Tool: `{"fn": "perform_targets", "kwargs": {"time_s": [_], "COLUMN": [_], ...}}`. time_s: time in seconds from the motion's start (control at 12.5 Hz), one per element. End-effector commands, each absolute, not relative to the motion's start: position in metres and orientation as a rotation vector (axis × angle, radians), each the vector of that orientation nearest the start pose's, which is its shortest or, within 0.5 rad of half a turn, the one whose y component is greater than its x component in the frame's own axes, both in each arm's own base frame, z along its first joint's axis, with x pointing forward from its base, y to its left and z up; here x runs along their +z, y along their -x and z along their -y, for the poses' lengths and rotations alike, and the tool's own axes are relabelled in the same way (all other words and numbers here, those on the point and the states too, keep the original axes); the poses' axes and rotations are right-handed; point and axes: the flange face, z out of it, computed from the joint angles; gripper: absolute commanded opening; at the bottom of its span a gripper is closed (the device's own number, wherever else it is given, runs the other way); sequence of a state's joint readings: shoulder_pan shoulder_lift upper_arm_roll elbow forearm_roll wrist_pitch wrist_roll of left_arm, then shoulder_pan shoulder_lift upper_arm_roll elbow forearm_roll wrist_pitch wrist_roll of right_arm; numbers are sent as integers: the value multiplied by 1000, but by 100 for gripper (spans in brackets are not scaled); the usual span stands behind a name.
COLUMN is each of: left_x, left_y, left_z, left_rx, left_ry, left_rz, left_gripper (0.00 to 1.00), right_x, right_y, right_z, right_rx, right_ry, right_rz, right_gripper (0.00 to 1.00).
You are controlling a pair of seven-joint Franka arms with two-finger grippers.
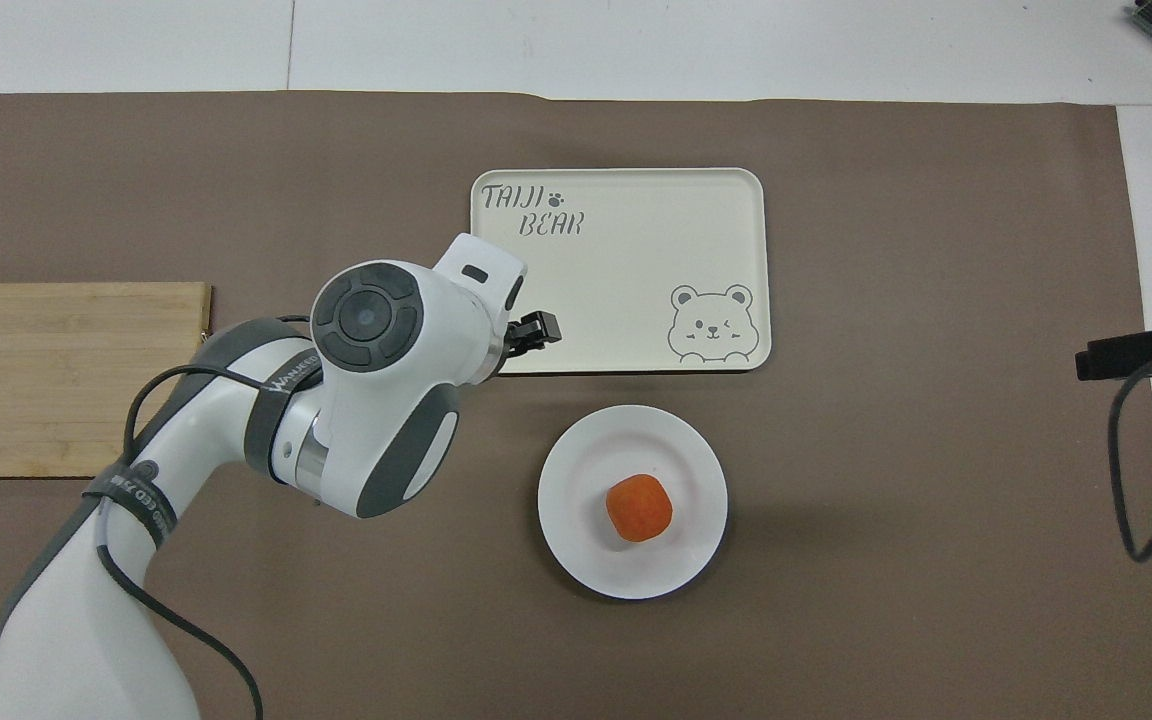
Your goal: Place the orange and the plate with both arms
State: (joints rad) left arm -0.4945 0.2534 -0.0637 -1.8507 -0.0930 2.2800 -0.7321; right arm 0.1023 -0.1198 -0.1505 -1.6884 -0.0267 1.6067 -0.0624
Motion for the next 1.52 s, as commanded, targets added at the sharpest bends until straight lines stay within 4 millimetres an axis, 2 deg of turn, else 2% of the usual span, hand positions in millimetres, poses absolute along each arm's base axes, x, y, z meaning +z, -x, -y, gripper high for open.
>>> {"fn": "perform_targets", "kwargs": {"time_s": [0.0,0.24,0.4,0.56,0.88,1.04,1.12,1.28,1.44], "left_x": [441,484,505,513,530,537,543,556,559], "left_y": [-556,-570,-580,-584,-588,-586,-588,-586,-584], "left_z": [295,239,206,185,121,100,82,69,48], "left_rx": [-180,-220,-189,-197,-192,-157,-143,-98,-50], "left_ry": [3291,3283,3270,3265,3248,3239,3229,3178,3164], "left_rz": [345,297,215,206,123,48,39,-98,-141], "left_gripper": [100,100,100,100,100,100,100,100,100], "right_x": [639,639,639,639,639,639,639,639,639], "right_y": [-514,-514,-514,-514,-514,-514,-514,-514,-514], "right_z": [31,32,31,31,31,31,31,31,31], "right_rx": [-49,-49,-49,-49,-49,-49,-49,-49,-49], "right_ry": [3139,3139,3139,3139,3139,3139,3139,3139,3139], "right_rz": [-3,-6,-3,-3,-3,-3,-3,-3,-3], "right_gripper": [100,100,100,100,100,100,100,100,100]}}
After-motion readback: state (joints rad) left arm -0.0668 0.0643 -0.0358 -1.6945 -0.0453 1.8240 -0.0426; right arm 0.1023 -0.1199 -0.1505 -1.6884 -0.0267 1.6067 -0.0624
